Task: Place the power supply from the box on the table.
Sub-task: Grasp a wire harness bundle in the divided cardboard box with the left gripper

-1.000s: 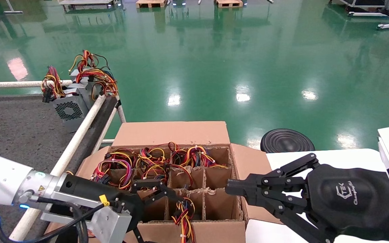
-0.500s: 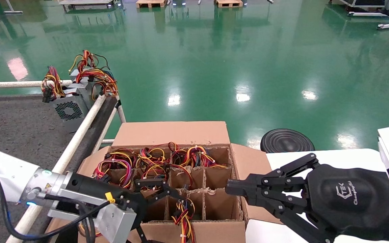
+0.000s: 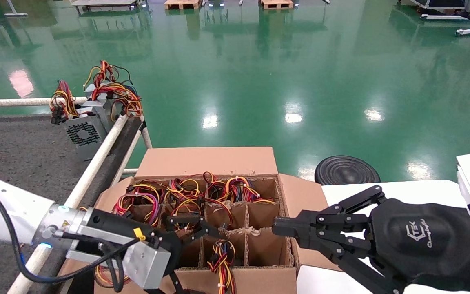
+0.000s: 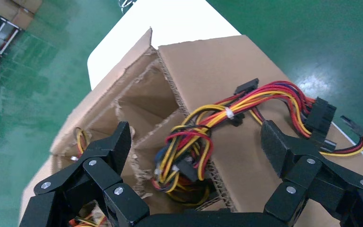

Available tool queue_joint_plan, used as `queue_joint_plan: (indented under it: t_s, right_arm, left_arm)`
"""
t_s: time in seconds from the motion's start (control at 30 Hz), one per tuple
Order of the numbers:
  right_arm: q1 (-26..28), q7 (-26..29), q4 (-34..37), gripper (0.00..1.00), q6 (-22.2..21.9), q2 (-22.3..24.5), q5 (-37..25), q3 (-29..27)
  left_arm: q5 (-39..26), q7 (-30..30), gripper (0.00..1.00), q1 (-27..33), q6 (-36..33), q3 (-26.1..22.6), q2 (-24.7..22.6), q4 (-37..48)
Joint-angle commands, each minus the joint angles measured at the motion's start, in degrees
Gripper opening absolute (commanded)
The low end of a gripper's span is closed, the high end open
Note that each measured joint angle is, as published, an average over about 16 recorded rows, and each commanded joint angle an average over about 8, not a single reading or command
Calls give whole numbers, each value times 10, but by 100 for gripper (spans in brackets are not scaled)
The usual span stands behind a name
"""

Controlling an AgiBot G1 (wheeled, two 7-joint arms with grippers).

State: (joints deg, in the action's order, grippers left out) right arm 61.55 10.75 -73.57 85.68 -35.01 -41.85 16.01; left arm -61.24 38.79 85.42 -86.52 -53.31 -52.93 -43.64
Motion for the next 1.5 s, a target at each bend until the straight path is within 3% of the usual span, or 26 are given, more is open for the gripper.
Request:
queue_joint_plan:
  t_s: [0.03, 0.23, 0.3, 0.5, 0.57, 1.5]
  right_arm:
    - [0, 0, 0, 0, 0, 0, 0, 0]
    - [0, 0, 0, 0, 0, 0, 0, 0]
    - [0, 0, 0, 0, 0, 0, 0, 0]
    - [0, 0, 0, 0, 0, 0, 0, 0]
    - [0, 0, 0, 0, 0, 0, 0, 0]
    - [0, 0, 0, 0, 0, 0, 0, 0]
  left_arm:
    - [2, 0, 100, -3, 0, -2, -2, 6]
    - [10, -3, 97, -14, 5, -12, -11, 17]
    - [12, -3, 81, -15, 6, -16, -14, 20]
    - [15, -3, 8, -9, 6, -25, -23, 34]
    - [15, -2, 0, -6, 6, -27, -26, 39]
    - [21, 22, 0, 25, -6, -50, -52, 85]
